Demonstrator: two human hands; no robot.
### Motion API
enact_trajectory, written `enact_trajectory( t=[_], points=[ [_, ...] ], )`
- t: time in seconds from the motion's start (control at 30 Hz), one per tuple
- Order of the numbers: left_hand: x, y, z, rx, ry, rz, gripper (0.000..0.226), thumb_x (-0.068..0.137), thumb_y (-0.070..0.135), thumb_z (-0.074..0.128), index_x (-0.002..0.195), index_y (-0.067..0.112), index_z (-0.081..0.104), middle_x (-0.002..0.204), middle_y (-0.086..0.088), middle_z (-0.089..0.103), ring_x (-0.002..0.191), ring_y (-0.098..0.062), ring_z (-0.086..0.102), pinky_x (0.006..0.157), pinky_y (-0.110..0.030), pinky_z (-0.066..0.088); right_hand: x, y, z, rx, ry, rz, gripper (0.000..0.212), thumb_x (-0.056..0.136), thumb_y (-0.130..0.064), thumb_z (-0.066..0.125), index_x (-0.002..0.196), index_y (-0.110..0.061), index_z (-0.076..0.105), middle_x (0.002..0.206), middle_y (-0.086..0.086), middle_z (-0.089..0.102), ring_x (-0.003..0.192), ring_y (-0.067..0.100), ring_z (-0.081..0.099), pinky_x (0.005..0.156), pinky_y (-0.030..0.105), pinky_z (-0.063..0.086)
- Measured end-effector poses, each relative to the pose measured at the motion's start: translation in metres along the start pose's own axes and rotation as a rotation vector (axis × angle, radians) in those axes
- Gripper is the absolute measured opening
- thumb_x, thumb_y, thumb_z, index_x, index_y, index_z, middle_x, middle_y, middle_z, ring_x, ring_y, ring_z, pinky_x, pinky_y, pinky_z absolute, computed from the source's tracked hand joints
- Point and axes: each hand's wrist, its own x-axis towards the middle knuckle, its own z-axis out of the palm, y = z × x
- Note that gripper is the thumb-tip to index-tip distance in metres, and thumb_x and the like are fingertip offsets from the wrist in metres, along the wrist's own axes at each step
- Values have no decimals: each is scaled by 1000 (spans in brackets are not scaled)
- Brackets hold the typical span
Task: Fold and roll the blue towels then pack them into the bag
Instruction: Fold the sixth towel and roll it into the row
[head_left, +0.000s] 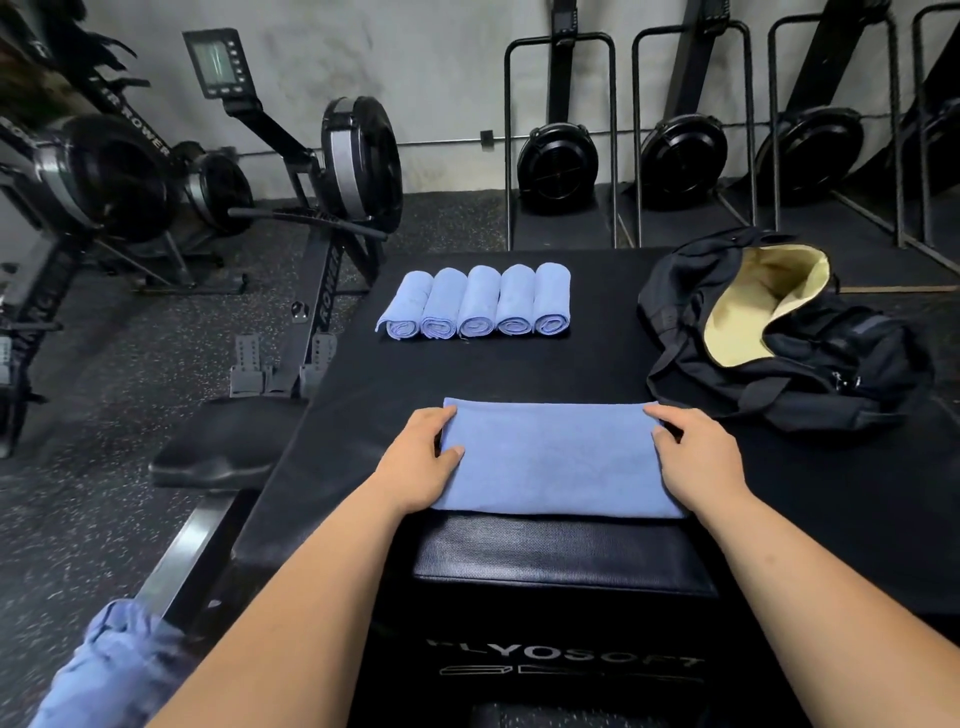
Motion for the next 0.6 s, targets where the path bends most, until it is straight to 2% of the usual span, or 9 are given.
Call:
enact_trajectory(
  t=[0.1, 0.17, 0.23, 0.27, 0.33, 0.4, 0.43, 0.5, 0.6],
  points=[
    [0, 3, 4, 36, 50, -36, 67, 99, 26, 67, 159, 17, 40, 153, 1, 33, 122, -19, 55, 105, -27, 40, -1, -8, 2, -221, -25, 4, 40, 105, -25, 54, 144, -29, 60, 137, 4, 54, 120, 31, 55, 89, 40, 47],
    [-5, 9, 8, 59, 188, -74, 64, 95, 25, 68, 155, 17, 45, 152, -3, 32, 126, -25, 53, 104, -32, 42, -5, -16, 4, -424, 29, 1, 41, 106, -34, 49, 146, -28, 56, 132, 6, 48, 115, 33, 48, 81, 41, 47],
    [-7, 21, 17, 217, 362, 42, 57, 94, 28, 67, 149, 17, 54, 153, -8, 39, 129, -33, 50, 106, -42, 45, -12, -29, 11, -498, 87, -165, 46, 103, -41, 44, 142, -22, 60, 136, 7, 51, 115, 35, 47, 82, 44, 49],
    [-6, 29, 23, 301, 375, 143, 55, 95, 32, 66, 147, 17, 56, 155, -9, 43, 132, -35, 49, 108, -45, 45, -16, -36, 17, -500, 44, -260, 54, 102, -48, 37, 143, -21, 60, 143, 7, 52, 121, 36, 48, 88, 46, 51],
    [-3, 41, 38, 427, 194, 271, 59, 103, 46, 53, 155, 19, 47, 167, -9, 34, 148, -34, 37, 120, -45, 35, -23, -47, 31, -534, -197, -395, 76, 96, -67, 18, 154, -26, 48, 164, 3, 38, 145, 31, 36, 111, 48, 42],
    [-3, 39, 52, 550, -2, 226, 70, 107, 62, 32, 166, 25, 24, 176, -6, 9, 161, -28, 10, 130, -43, 13, -24, -42, 39, -603, -367, -411, 82, 94, -78, 7, 164, -38, 24, 175, -6, 9, 160, 22, 9, 127, 46, 19],
    [-4, 34, 55, 586, -31, 191, 74, 106, 67, 22, 168, 28, 14, 177, -3, -2, 163, -25, -2, 131, -43, 5, -21, -36, 39, -610, -383, -399, 80, 95, -79, 6, 165, -42, 15, 175, -9, 0, 161, 19, -1, 129, 45, 10],
    [-3, 26, 57, 613, -30, 143, 82, 100, 76, 9, 169, 33, 3, 176, -1, -15, 161, -22, -17, 131, -44, -3, -16, -27, 35, -607, -351, -375, 76, 96, -80, 8, 165, -47, 7, 175, -12, -8, 161, 17, -10, 130, 46, 4],
    [2, 27, 56, 636, -29, 121, 96, 89, 83, -3, 169, 31, -1, 175, -5, -19, 160, -24, -22, 131, -45, -6, -13, -26, 37, -630, -336, -361, 77, 95, -81, 8, 164, -48, 4, 174, -12, -11, 161, 16, -13, 130, 47, 1]
  ],
)
